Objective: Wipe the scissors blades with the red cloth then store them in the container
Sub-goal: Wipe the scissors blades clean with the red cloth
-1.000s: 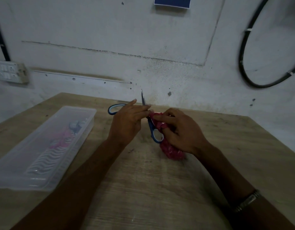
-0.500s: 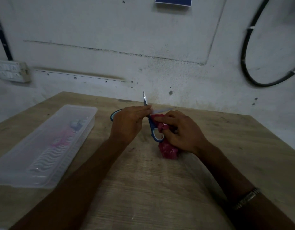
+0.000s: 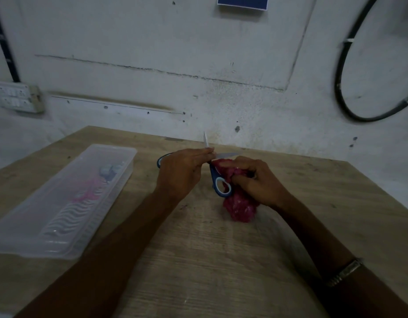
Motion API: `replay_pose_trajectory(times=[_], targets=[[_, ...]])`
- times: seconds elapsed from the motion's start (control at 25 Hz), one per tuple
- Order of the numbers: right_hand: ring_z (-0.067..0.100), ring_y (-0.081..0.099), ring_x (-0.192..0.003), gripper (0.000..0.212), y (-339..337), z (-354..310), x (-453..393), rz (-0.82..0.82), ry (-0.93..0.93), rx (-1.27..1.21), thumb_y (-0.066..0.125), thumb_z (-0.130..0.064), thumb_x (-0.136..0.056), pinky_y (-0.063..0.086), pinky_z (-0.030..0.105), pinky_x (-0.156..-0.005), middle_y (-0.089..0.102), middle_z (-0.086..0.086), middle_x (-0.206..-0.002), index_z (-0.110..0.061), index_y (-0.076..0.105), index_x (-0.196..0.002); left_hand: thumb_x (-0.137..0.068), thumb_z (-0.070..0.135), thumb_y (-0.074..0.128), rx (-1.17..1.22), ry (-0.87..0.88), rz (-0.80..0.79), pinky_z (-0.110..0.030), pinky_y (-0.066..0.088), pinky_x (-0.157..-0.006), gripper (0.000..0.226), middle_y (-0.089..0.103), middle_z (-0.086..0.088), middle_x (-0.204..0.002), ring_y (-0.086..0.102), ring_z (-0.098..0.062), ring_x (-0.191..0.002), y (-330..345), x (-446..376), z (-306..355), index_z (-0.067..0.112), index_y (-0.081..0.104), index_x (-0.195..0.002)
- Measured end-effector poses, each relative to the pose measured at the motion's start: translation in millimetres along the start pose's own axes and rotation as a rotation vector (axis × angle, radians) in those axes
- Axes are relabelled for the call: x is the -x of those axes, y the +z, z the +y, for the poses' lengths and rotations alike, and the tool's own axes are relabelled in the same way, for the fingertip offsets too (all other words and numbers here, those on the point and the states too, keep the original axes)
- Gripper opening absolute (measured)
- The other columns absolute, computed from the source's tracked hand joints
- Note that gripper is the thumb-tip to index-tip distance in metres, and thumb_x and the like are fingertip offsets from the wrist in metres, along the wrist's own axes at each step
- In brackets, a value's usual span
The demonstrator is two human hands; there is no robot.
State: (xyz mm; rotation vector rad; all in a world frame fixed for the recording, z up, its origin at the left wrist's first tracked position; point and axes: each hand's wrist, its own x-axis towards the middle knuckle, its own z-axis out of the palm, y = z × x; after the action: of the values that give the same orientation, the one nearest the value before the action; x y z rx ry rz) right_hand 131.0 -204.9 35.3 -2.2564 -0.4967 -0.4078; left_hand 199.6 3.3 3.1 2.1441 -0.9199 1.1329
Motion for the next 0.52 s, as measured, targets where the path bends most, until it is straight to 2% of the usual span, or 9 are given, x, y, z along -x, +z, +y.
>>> replay_pose_trajectory(times=[0.12, 0.28, 0.36, 0.44, 0.52], targets=[[0.007, 0.065, -0.094, 0.048, 6, 1, 0, -0.086, -0.026, 0.088, 0.065, -0.003, -0.09, 0.05, 0.02, -0.085, 0.068, -0.012, -0.101, -0.033, 0.069, -0.127, -0.077, -0.003, 0.078, -0.039, -0.017, -0.009, -0.036, 0.063, -0.085, 0.048, 0.076, 0.003, -0.12, 0.075, -0.017, -0.103, -1, 0, -1, 0.022, 0.077, -0.119], [0.005, 0.071, -0.092, 0.046, -2, 1, 2, -0.2, 0.118, -0.158, 0.058, 0.011, -0.088, 0.053, 0.02, -0.081, 0.075, -0.019, -0.095, -0.023, 0.076, -0.114, -0.081, 0.001, 0.078, -0.111, -0.199, 0.057, -0.036, 0.062, -0.087, 0.047, 0.073, 0.006, -0.124, 0.073, -0.013, -0.108, -9, -2, -9, 0.022, 0.075, -0.122], [0.004, 0.072, -0.091, 0.043, -3, -3, 3, -0.191, 0.124, -0.156, 0.059, 0.01, -0.088, 0.054, 0.021, -0.08, 0.075, -0.018, -0.094, -0.02, 0.077, -0.114, -0.083, 0.004, 0.077, -0.149, -0.274, 0.043, -0.038, 0.061, -0.089, 0.043, 0.074, 0.005, -0.124, 0.073, -0.014, -0.109, -10, -5, -6, 0.021, 0.075, -0.123], [0.005, 0.069, -0.085, 0.038, 2, -6, 4, -0.103, 0.051, 0.004, 0.064, -0.002, -0.089, 0.054, 0.022, -0.076, 0.073, -0.018, -0.09, -0.026, 0.077, -0.115, -0.086, 0.008, 0.075, -0.204, -0.372, -0.001, -0.037, 0.061, -0.086, 0.04, 0.075, 0.005, -0.121, 0.074, -0.016, -0.105, -11, -6, -3, 0.023, 0.074, -0.123], [0.005, 0.059, -0.081, 0.036, 9, -10, 5, -0.014, -0.047, 0.362, 0.061, -0.026, -0.091, 0.052, 0.03, -0.072, 0.065, -0.018, -0.087, -0.037, 0.072, -0.123, -0.09, 0.012, 0.071, -0.267, -0.468, -0.057, -0.033, 0.059, -0.08, 0.034, 0.078, 0.004, -0.114, 0.075, -0.018, -0.097, -12, -8, -2, 0.027, 0.073, -0.121]])
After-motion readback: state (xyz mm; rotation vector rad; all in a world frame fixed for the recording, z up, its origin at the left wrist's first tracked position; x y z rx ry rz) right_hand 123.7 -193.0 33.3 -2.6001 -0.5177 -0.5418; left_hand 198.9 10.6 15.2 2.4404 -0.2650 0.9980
